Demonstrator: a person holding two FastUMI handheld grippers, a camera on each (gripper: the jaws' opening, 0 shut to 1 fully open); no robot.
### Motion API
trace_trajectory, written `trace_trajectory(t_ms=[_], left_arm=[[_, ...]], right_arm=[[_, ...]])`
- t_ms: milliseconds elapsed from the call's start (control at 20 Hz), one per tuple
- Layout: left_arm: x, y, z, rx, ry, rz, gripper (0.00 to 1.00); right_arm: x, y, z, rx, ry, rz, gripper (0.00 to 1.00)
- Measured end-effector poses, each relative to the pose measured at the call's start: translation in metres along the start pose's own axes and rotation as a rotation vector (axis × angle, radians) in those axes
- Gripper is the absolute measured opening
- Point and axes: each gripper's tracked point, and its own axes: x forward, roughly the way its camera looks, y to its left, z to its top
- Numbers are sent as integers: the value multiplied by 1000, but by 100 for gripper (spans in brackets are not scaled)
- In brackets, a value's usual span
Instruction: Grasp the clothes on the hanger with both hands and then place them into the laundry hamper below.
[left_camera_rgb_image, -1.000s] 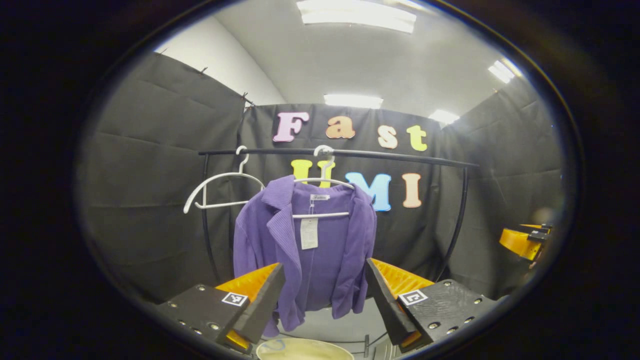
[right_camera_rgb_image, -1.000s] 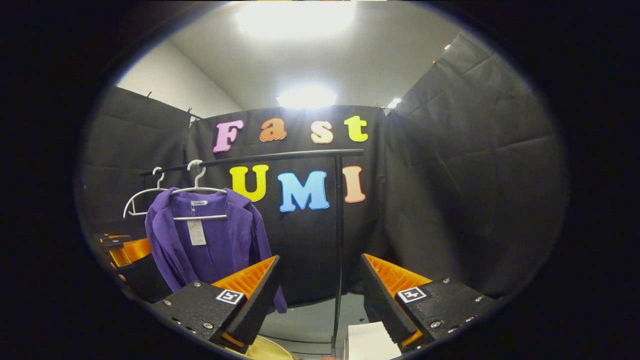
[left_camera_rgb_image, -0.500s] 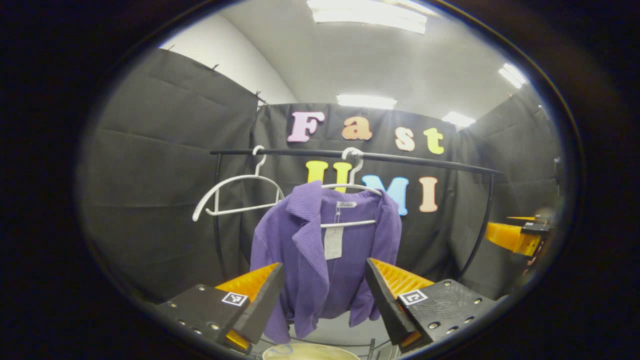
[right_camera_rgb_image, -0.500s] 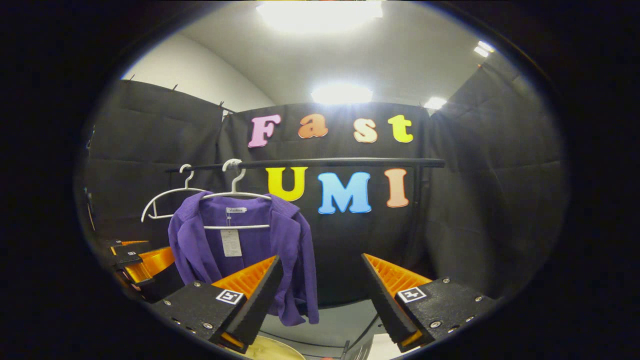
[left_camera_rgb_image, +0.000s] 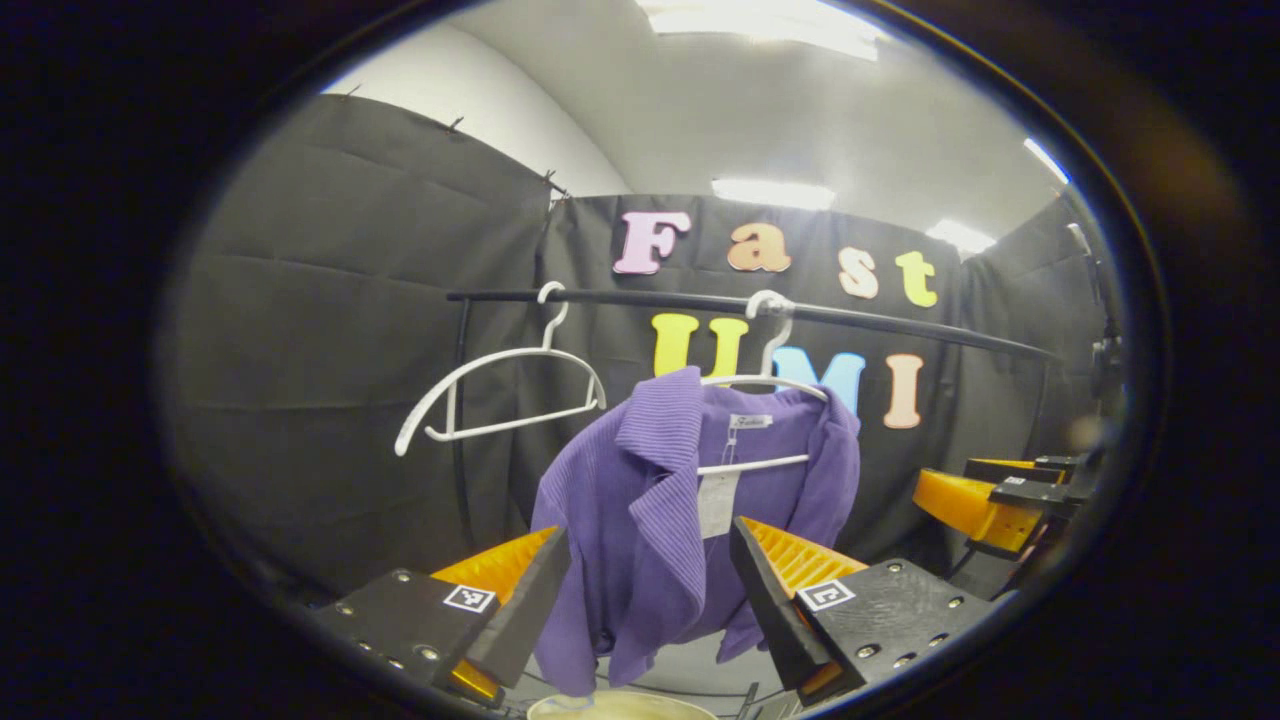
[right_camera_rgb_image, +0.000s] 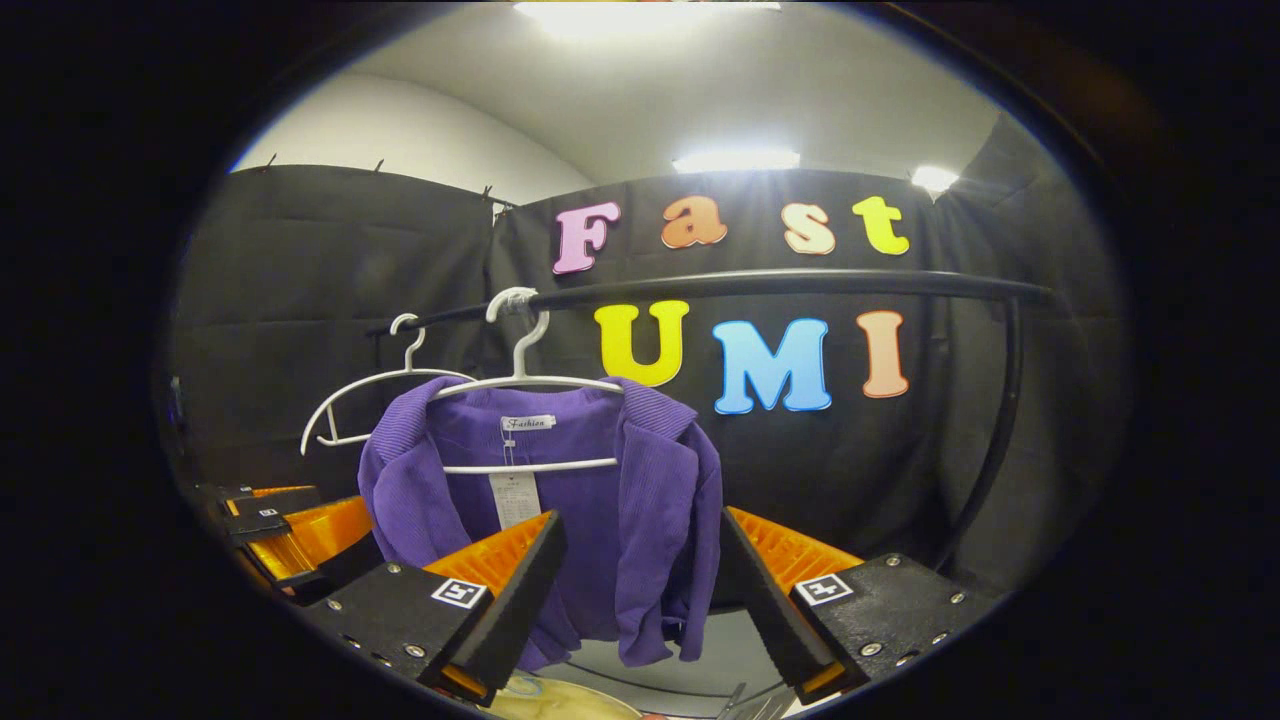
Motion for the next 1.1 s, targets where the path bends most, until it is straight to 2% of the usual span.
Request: trace_trajectory(t_ms=[200, 250, 300, 350, 400, 450, 500, 550, 600, 650, 700, 800, 850, 900, 950, 1000, 1100], left_arm=[[27, 1, -7, -50, 28, 39, 98], [35, 1, -10, -64, 44, 49, 93], [42, 0, -13, -74, 55, 63, 98], [48, 0, -13, -79, 59, 77, 98], [54, -3, -12, -78, 57, 86, 93], [60, -2, -13, -74, 61, 101, 98], [65, -1, -17, -73, 69, 118, 98], [72, 0, -20, -79, 78, 130, 93], [80, -2, -24, -91, 88, 132, 93], [86, -5, -27, -103, 97, 125, 98], [92, -4, -29, -105, 101, 135, 93], [98, -6, -28, -93, 98, 140, 93], [101, -6, -27, -85, 90, 144, 98], [103, -4, -26, -74, 82, 161, 98], [105, 0, -25, -66, 78, 187, 93], [107, 5, -25, -59, 76, 215, 93], [112, 3, -24, -63, 80, 224, 92]], right_arm=[[40, -1, -10, 29, 39, 24, 95], [50, -2, -13, 26, 47, 26, 95], [60, -3, -18, 18, 57, 29, 96], [69, -5, -22, 9, 65, 29, 96], [78, -7, -26, -1, 69, 31, 96], [87, -10, -28, -11, 72, 27, 96], [93, -11, -33, -15, 73, 23, 96], [100, -12, -34, -8, 79, 24, 96], [107, -11, -36, 4, 83, 26, 96], [112, -11, -36, 11, 82, 26, 96], [118, -12, -37, 1, 75, 23, 96], [126, -12, -36, -31, 67, 24, 96], [129, -11, -35, -36, 61, 28, 96], [133, -9, -35, -32, 60, 31, 95], [137, -7, -37, -23, 60, 32, 95], [140, -9, -36, -22, 59, 23, 96], [151, -17, -34, -40, 50, -9, 96]])
